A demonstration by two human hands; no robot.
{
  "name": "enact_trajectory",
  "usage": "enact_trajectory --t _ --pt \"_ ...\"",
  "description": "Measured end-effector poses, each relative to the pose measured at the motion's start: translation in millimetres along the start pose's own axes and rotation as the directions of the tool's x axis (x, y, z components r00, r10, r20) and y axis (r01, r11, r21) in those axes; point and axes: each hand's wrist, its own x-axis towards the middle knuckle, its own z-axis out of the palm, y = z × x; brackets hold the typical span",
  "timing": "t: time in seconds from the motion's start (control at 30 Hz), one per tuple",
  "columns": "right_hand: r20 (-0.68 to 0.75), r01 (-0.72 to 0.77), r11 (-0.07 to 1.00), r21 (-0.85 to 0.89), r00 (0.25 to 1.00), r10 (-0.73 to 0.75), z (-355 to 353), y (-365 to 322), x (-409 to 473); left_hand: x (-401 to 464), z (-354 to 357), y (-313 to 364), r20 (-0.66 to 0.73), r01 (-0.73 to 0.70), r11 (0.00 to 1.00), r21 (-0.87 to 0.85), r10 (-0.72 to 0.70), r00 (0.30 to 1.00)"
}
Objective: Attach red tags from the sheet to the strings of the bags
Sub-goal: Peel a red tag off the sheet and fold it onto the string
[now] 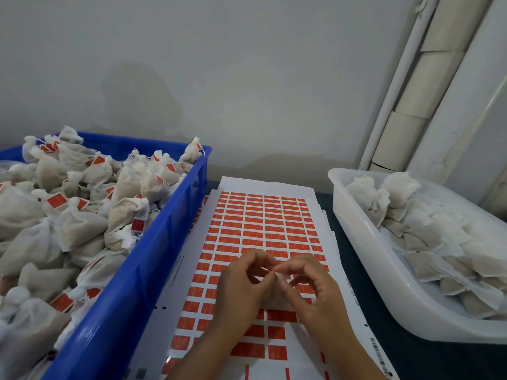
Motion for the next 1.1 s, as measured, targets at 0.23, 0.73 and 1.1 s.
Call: enact_trajectory --t 0.23,0.73,1.1 --pt "-0.068 -0.144 0.973 0.183 0.985 0.158 -5 4 2 1 -1 -1 0.076 -0.024 0.999 -0.031 0.026 0.997" --pt "0.001 -0.123 0.977 0.177 0.992 0.125 -11 10 4 4 -7 -1 0.164 0.057 0.988 -0.141 -0.034 0.986" --pt "0.083 -0.129 0.985 0.113 0.989 0.120 -17 5 3 7 -18 -2 0.283 0.064 0.995 -0.071 -0.041 0.958"
